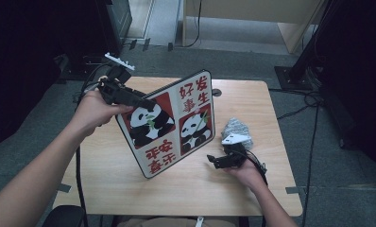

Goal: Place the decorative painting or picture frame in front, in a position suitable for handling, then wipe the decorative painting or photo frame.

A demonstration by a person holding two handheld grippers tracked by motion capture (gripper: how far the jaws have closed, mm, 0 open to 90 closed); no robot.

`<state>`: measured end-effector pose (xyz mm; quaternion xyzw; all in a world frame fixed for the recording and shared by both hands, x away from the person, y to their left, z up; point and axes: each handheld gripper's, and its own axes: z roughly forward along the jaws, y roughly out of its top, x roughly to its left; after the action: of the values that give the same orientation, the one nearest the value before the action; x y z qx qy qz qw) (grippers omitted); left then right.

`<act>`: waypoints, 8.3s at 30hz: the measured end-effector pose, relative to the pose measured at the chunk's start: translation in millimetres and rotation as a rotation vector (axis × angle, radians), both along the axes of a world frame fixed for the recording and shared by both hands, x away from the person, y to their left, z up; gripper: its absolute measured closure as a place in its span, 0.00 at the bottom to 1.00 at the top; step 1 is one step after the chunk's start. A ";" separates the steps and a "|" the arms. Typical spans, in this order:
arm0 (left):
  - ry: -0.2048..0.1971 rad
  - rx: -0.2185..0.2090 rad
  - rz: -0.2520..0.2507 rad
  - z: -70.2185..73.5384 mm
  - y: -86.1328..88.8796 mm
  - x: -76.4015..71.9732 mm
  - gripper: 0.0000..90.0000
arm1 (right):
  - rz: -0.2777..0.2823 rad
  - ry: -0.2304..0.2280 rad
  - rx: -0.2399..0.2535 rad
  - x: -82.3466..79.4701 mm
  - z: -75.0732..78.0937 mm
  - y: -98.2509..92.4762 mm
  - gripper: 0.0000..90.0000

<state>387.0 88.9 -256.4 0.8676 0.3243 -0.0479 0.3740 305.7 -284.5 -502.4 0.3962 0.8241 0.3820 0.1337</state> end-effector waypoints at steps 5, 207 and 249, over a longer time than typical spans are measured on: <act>-0.014 -0.003 0.006 2.6 6.3 -3.8 0.40 | 0.026 -0.008 0.003 -2.1 9.6 -3.4 0.16; -0.114 -0.226 0.027 -114.0 53.2 -81.6 0.87 | 0.057 -0.158 0.320 52.9 243.8 17.0 0.68; -0.106 -0.230 0.005 -114.4 54.5 -79.9 0.86 | 0.136 -0.063 0.381 59.7 192.5 7.3 0.69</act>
<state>307.1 143.4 -370.8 0.8194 0.2984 -0.0380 0.4880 365.4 -277.3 -309.9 0.3457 0.7572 0.5514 0.0559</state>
